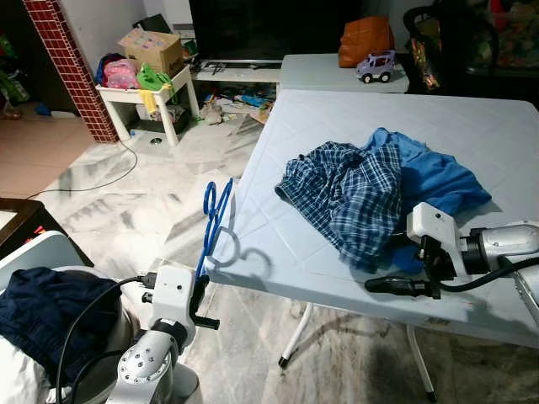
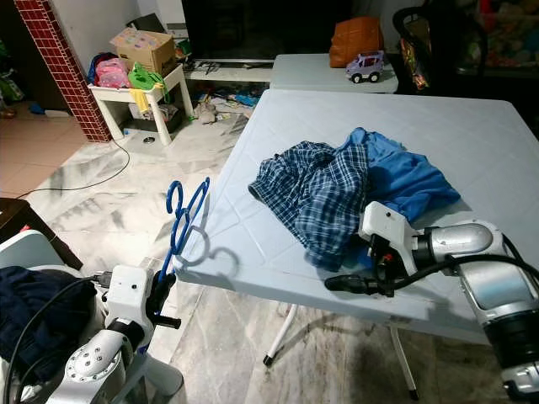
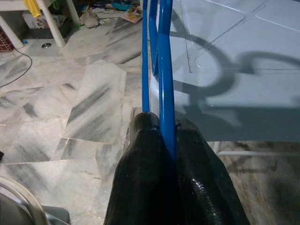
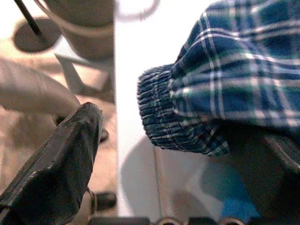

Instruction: Hang hanger

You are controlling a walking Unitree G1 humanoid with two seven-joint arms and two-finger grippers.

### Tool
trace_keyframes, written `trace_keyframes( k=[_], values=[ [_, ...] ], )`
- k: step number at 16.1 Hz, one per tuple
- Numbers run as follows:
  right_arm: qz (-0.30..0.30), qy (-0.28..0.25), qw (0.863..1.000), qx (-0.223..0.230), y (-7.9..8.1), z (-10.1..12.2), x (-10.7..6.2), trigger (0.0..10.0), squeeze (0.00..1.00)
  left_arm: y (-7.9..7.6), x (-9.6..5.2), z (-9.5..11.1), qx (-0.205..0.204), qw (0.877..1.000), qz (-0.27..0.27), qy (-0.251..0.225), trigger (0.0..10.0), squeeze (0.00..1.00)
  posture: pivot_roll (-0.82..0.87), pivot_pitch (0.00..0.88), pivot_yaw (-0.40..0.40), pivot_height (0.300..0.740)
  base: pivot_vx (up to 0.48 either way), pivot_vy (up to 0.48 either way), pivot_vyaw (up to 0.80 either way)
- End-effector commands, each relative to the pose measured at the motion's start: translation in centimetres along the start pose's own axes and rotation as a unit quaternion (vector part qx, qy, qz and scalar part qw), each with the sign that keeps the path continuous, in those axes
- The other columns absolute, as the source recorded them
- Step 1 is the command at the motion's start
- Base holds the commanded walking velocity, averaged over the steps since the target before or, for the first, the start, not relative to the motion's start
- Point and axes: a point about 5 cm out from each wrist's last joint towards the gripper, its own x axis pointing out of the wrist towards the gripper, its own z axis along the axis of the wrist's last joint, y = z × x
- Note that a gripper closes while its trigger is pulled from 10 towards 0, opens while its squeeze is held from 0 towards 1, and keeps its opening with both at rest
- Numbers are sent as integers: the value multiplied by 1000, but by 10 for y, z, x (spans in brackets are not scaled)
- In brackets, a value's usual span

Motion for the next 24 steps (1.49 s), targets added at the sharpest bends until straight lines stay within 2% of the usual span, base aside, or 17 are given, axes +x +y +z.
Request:
trace_keyframes(
  k=[1, 2, 4, 5, 6, 7, 8, 10, 11, 12, 14, 16, 17, 18, 20, 21, 24],
  values=[
    [-3, -35, 999, -10, -1, 14, -2, 10000, 859, -4, -1, 7, 2, 1000, -15, -14, 10000, 0, -40, 0, 50, 740, 0, 0, 0],
    [-76, -89, 993, -2, -17, 29, -2, 10000, 863, 0, -2, 13, -1, 999, 4, -34, 10000, 0, -40, 0, 50, 740, 0, 0, 0],
    [-195, -116, 974, -11, -40, 39, -4, 10000, 863, 7, -2, 17, 2, 998, 27, -49, 10000, 0, -38, 0, 51, 740, 0, 0, 0],
    [-321, -121, 939, -6, -62, 44, -8, 10000, 859, 10, -2, 19, 2, 998, 32, -55, 10000, 0, -36, 0, 52, 740, 0, 0, 0],
    [-357, -128, 925, 6, -67, 46, -10, 10000, 867, 10, -2, 20, 1, 998, 32, -58, 10000, 0, -36, 0, 52, 740, 0, 0, 0],
    [-401, -151, 903, 19, -73, 51, -13, 10000, 867, 10, -2, 22, 2, 997, 34, -62, 10000, 0, -36, 0, 52, 740, 0, 0, 0],
    [-432, -159, 888, 11, -76, 55, -14, 10000, 871, 10, -2, 24, 1, 997, 35, -68, 10000, 0, -33, 0, 54, 740, 0, 0, 0],
    [-469, -166, 868, -8, -75, 60, -11, 10000, 890, 11, -4, 28, 5, 995, 48, -84, 10000, 0, -33, 0, 54, 740, 0, 0, 0],
    [-484, -178, 857, 10, -76, 58, -10, 10000, 1000, 12, -5, 31, 10, 994, 57, -95, 10000, 0, -33, 0, 55, 740, 0, 0, 0],
    [-492, -178, 852, 18, -77, 55, -8, 10000, 1000, 12, -6, 33, 12, 993, 58, -100, 10000, 0, -33, 0, 54, 740, 0, 0, 0],
    [-536, -188, 822, 47, -77, 47, -2, 10000, 1000, 10, -6, 34, 14, 993, 62, -101, 10000, 0, -32, 0, 53, 740, 0, 0, 0],
    [-556, -222, 794, 108, -70, 39, 5, 10000, 1000, 7, -6, 36, 23, 993, 57, -102, 10000, 0, -33, 0, 47, 740, 0, 0, 0],
    [-556, -229, 785, 150, -58, 28, 17, 10000, 525, 4, -6, 39, 32, 993, 53, -105, 10000, 0, -30, 0, 44, 740, 0, 0, 0],
    [-549, -236, 780, 186, -49, 21, 28, 10000, 353, 3, -4, 42, 37, 992, 48, -110, 10000, 0, -26, 0, 41, 740, 0, 0, 0],
    [-541, -237, 778, 211, -36, 12, 43, 10000, 0, 0, -3, 47, 42, 992, 45, -113, 10000, 0, -24, 0, 47, 740, 0, 0, 0],
    [-537, -242, 779, 214, -31, 11, 46, 10000, 0, -3, -2, 49, 43, 992, 40, -114, 10000, 0, -26, 0, 50, 740, 0, 0, 0],
    [-533, -248, 770, 248, -11, -2, 49, 10000, 0, -6, 0, 57, 49, 991, 27, -124, 10000, 0, -24, 0, 52, 740, 0, 0, 0]
  ],
)
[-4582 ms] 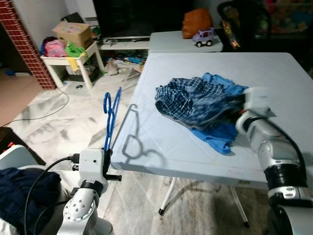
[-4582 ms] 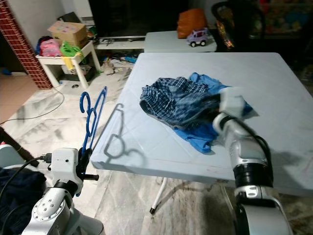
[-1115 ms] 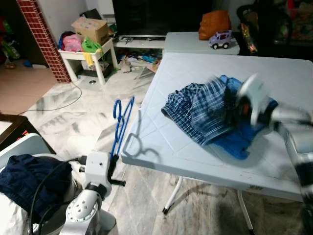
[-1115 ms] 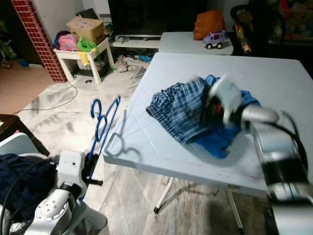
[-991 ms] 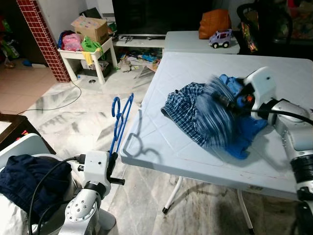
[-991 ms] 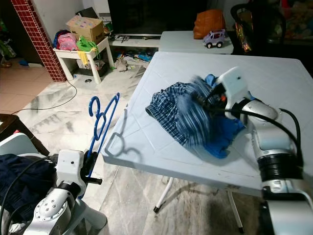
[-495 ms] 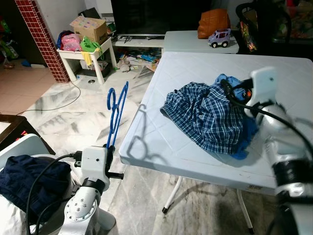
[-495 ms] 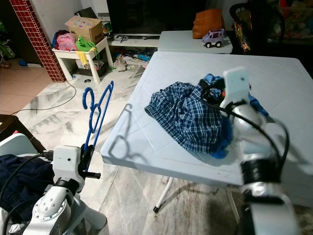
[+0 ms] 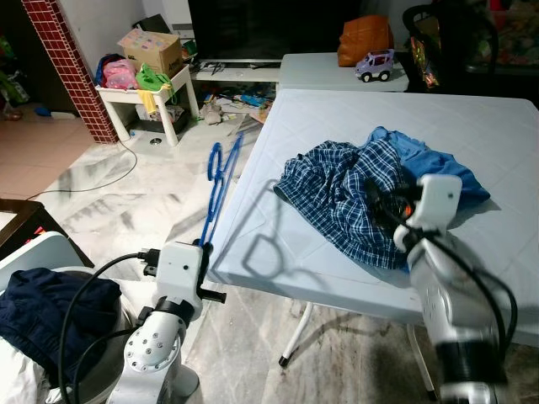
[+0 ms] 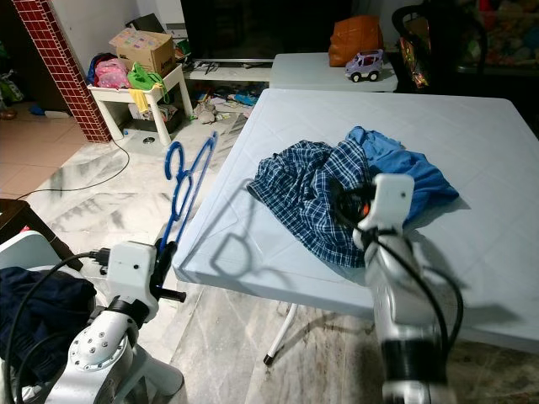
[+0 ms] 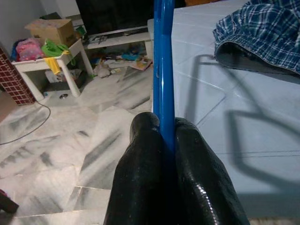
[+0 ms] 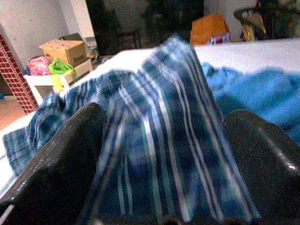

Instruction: Hang hanger

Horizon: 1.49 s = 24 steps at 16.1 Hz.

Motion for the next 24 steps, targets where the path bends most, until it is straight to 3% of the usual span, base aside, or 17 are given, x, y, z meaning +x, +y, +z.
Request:
trace_keyframes(
  k=[1, 5, 13, 15, 24],
  values=[
    [-7, 7, 1000, 6, -4, -4, -7, 10000, 0, 5, 2, 13, 10, 1000, 4, -21, 10000, 0, -25, 0, 58, 740, 0, 0, 0],
    [-26, 12, 1000, 8, -13, -9, -21, 10000, 0, 2, 2, 11, 13, 1000, -11, -17, 10000, 0, -40, 0, 75, 740, 0, 0, 0],
    [-9, 19, 1000, 6, -7, -5, -13, 10000, 0, -7, 3, 10, 16, 1000, -21, -14, 10000, 0, -39, 0, 55, 740, -69, 0, -563],
    [1, 23, 1000, -10, -7, -7, -13, 10000, 0, -8, 3, 8, 17, 1000, -21, -11, 10000, 0, -40, 0, 50, 740, -283, 0, 0],
    [12, 35, 999, -7, -3, -11, -10, 10000, 0, -9, 0, 4, 24, 999, -25, -2, 10000, 0, -34, 0, 42, 740, -289, 0, 0]
  ],
)
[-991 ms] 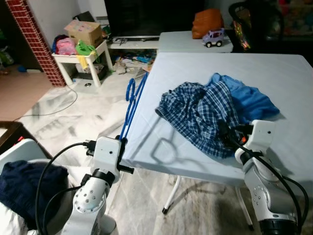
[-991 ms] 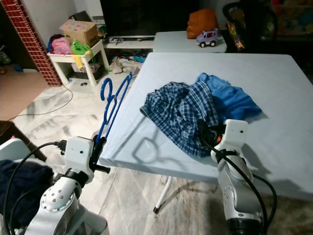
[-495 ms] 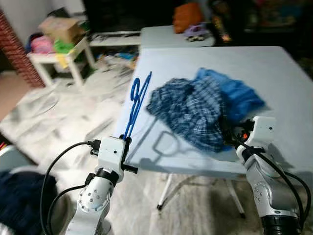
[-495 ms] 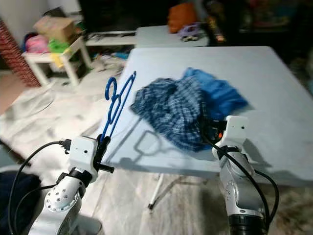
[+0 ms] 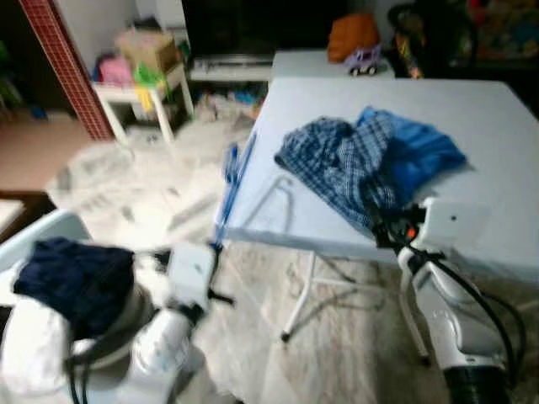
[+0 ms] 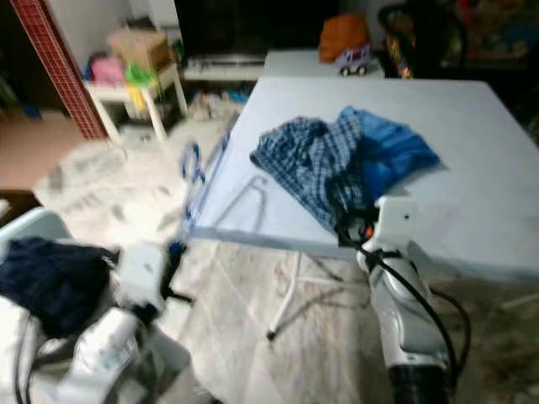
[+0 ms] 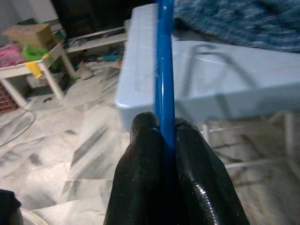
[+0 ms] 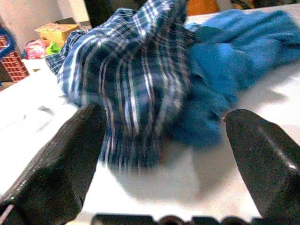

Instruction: Hang hanger

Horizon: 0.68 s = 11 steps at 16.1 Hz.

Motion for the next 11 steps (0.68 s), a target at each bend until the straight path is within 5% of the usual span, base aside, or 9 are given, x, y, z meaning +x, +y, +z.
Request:
trace_keyframes(
  k=[1, 7, 11],
  values=[
    [5, -2, 1000, -3, 3, 3, 2, 10000, 0, 7, 1, 6, 15, 1000, 11, -10, 10000, 0, -34, 0, 43, 740, -285, 0, 0],
    [7, 2, 1000, -7, 2, 0, 1, 10000, 0, 7, 0, 4, 12, 1000, 7, -6, 10000, 0, -38, 0, 45, 740, -183, 0, 0],
    [15, -3, 1000, -4, 5, 2, 3, 10000, 0, 10, 0, 8, -40, 999, -4, -22, 10000, 0, -38, 0, 45, 740, 0, 0, 0]
  ],
)
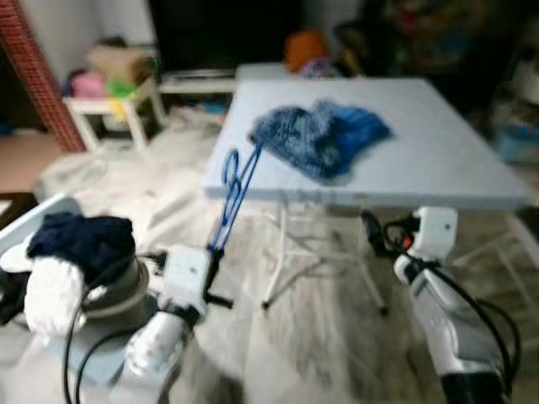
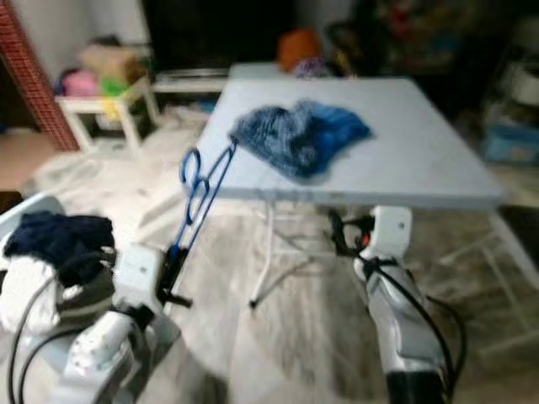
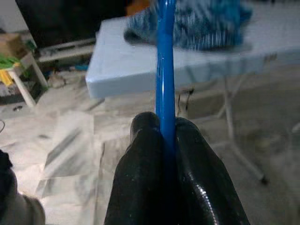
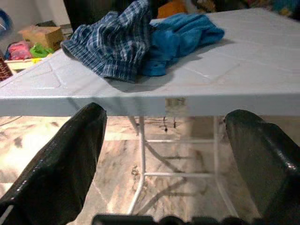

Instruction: Hang hanger

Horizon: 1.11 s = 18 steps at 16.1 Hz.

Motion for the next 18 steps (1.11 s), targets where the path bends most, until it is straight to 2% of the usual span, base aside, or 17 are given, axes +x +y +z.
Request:
trace_keyframes(
  k=[1, 3, 9, 13, 18],
  values=[
    [12, -17, 1000, -4, 4, 10, 4, 10000, 0, 2, 0, 6, -12, 1000, 2, -11, 10000, 0, -38, 0, 45, 740, 0, 0, 0],
    [15, -19, 1000, -5, 6, 12, 6, 10000, 0, 4, 1, 6, -26, 1000, 9, -12, 10000, 0, -43, 0, 43, 740, 0, 0, 0],
    [21, -19, 1000, -6, 9, 15, 10, 10000, 0, 7, 2, 5, -29, 1000, 6, -9, 10000, 0, -50, 0, 51, 740, 0, 0, 0],
    [15, -28, 999, -9, 6, 21, 16, 10000, 0, 7, 2, 4, -60, 998, 3, -7, 10000, 0, -60, 1, 59, 740, 0, 0, -800],
    [23, -15, 1000, -6, 14, 12, 12, 10000, 0, 5, 3, 2, -63, 998, -5, -2, 10000, 0, -61, 0, 57, 740, 0, 0, -800]
  ],
)
